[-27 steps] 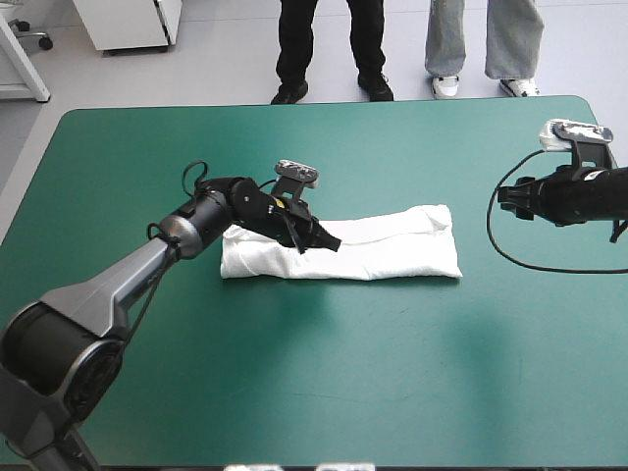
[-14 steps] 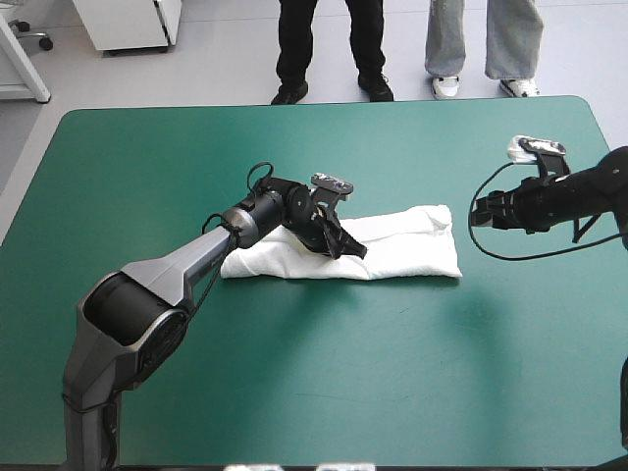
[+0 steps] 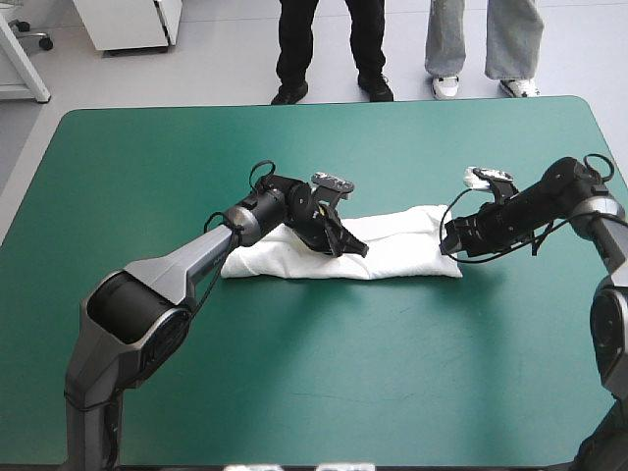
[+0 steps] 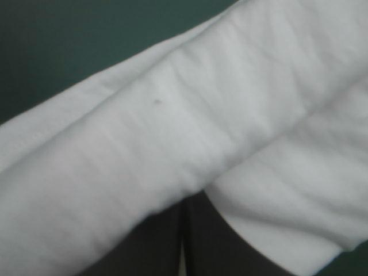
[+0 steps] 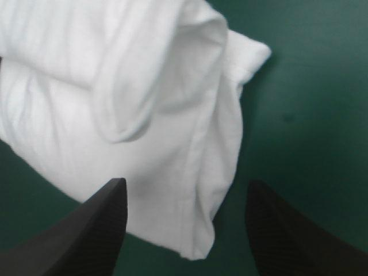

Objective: Fold the cloth

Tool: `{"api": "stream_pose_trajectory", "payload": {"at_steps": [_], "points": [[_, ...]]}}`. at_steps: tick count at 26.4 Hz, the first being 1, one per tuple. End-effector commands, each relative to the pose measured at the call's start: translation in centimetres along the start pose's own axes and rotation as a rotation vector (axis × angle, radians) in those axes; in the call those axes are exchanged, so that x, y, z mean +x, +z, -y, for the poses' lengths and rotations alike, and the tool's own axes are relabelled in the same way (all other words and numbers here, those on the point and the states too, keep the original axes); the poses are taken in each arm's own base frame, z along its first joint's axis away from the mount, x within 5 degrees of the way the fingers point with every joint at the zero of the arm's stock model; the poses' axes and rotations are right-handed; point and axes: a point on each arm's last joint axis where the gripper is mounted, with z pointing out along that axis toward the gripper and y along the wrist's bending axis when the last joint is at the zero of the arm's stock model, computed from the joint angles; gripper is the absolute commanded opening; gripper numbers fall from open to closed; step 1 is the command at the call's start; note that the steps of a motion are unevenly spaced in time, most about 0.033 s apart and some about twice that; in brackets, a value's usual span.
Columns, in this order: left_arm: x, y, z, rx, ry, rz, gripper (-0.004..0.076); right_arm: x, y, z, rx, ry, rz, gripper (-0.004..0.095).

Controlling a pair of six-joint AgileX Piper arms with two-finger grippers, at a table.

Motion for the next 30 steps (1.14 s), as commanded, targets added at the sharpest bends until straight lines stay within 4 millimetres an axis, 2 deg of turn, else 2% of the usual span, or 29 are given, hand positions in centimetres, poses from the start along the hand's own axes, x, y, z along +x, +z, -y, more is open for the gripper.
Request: {"api": "stream_pose_trajectory", "payload": {"at_steps": [1, 7, 13, 17, 19, 22, 23, 26, 28, 30], "points": [[-0.3, -1.5, 0.8, 0.011, 0.007, 0.013, -0.0009, -0.8, -0.9, -0.7, -0.018, -0.018, 0.053, 0.0573], [-0.3, -1.5, 0.8, 0.011, 0.009, 0.013, -0.0009, -1.1, 1.1, -0.4, -0.048, -0.006, 0.022, 0.0573], [-0.3, -1.5, 0.8, 0.011, 0.011, 0.013, -0.0009, -1.2, 4.5, -1.7, -0.095, -0.035, -0.055, 0.057], [-0.3, -1.5, 0.8, 0.011, 0.011, 0.013, -0.0009, -1.0, 6.5, -2.2, -0.11, -0.043, -0.109, 0.0504], [-0.3, -1.5, 0.8, 0.011, 0.011, 0.009, -0.0009, -0.9, 7.1, -2.1, -0.113, -0.033, -0.123, 0.04], [-0.2, -1.5, 0.8, 0.012, 0.011, 0.003, -0.0009, -0.9, 7.2, -2.0, -0.112, -0.023, -0.125, 0.0183], [-0.2, -1.5, 0.8, 0.012, 0.012, 0.003, -0.0009, -0.9, 7.2, -2.0, -0.113, -0.019, -0.127, 0.0004], [-0.1, -1.5, 0.8, 0.011, 0.013, -0.009, -0.0009, -0.9, 6.8, -2.4, -0.13, -0.023, -0.144, -0.0017], [-0.1, -1.5, 0.8, 0.012, 0.013, -0.01, -0.0009, -1.4, 5.4, -2.9, -0.135, -0.027, -0.111, -0.0017], [-0.1, -1.5, 0.8, 0.011, 0.019, -0.015, -0.0009, -2.2, 2.9, -3.4, -0.123, -0.041, -0.052, -0.0017]]}}
